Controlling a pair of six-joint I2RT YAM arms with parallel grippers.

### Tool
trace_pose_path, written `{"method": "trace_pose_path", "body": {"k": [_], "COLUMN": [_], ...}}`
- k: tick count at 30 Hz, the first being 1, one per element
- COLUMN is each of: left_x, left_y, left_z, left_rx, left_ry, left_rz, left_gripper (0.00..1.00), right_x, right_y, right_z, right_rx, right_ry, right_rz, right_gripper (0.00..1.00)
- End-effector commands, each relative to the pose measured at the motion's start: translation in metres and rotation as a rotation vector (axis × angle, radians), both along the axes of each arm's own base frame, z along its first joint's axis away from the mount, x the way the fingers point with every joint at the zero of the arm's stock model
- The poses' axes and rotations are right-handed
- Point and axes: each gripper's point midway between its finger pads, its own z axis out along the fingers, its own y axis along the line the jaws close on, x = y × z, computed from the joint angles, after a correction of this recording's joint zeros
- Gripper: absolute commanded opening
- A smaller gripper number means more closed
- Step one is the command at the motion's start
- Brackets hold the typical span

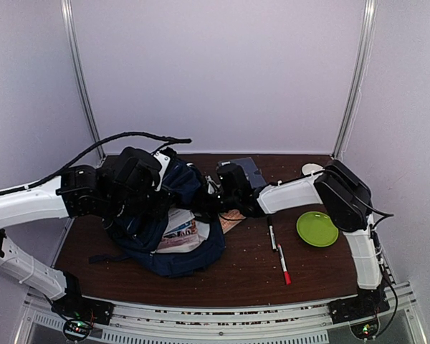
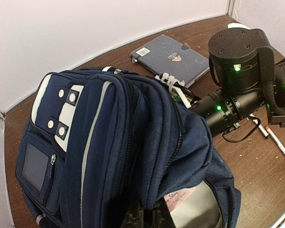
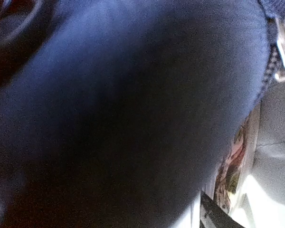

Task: Pack the student bag
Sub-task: Place the book in the largest pocket of the bag, then place the largest pocket in the student bag.

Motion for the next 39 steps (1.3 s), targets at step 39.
{"method": "trace_pose_path", "body": {"k": [39], "left_x": [-0.005], "left_y": [0.103], "left_z": [0.003], "left_rx": [-0.009], "left_ry": [0.072], "left_rz": [0.305], "left_gripper": [0.00], "right_x": [0.038], "right_y": [-0.179], "right_z": [0.064], "right_rx": [-0.148], "right_ry": [-0.409], "right_rz": [-0.013], "right_gripper": [0.67]}}
